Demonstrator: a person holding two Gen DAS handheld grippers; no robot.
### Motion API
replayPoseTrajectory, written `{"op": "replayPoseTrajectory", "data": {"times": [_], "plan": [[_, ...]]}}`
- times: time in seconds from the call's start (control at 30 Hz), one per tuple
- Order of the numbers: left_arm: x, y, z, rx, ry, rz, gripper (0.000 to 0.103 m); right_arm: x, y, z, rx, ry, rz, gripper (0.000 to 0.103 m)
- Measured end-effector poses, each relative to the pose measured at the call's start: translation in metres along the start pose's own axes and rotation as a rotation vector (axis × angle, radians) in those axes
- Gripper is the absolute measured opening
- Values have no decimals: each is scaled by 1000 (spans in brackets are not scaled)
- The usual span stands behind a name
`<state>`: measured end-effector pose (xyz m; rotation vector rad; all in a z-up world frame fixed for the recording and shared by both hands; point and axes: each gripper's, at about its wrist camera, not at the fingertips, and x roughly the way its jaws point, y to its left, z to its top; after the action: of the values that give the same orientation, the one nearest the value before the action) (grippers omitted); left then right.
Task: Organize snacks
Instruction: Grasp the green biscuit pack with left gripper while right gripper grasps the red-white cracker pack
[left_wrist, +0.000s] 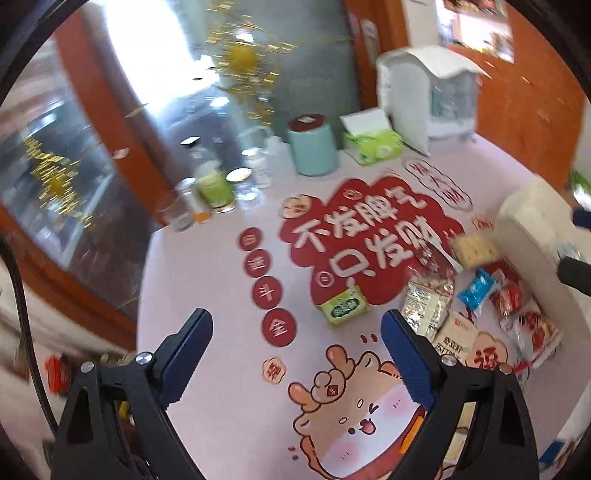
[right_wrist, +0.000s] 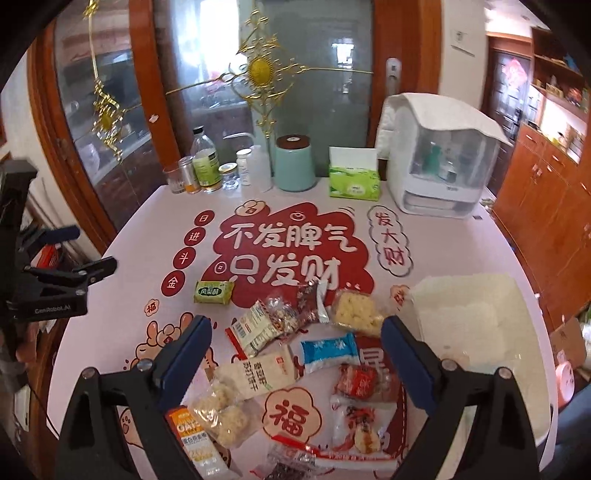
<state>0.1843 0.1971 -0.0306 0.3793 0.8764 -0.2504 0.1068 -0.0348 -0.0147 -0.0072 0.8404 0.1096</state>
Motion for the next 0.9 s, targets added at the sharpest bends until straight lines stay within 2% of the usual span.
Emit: {"op": "replayPoseTrajectory", "data": {"times": [0.17,0.33,0.47,0.67,0.8,0.87,0.9], "plan": [[44,-10,9,142,70,-77,92,43,12,12,-72,58,81,84],[101,-25,3,264,169,-128,92,100,19,11,-118,158,140,70],[134,-38,-2,336,224,-164,92,135,23,5,-157,206,181,67],[177,-48,2,369,268,-191,92,184,26,-4,-196,269,199,63],[204,-49,4,369,305,-205,92,205,35,-18,-251,313,217,49],[215,-50,4,366,322,-214,91,208,40,-24,-285,306,224,44],[221,-49,3,361,332,-223,91,207,43,-26,-304,300,235,37]]}}
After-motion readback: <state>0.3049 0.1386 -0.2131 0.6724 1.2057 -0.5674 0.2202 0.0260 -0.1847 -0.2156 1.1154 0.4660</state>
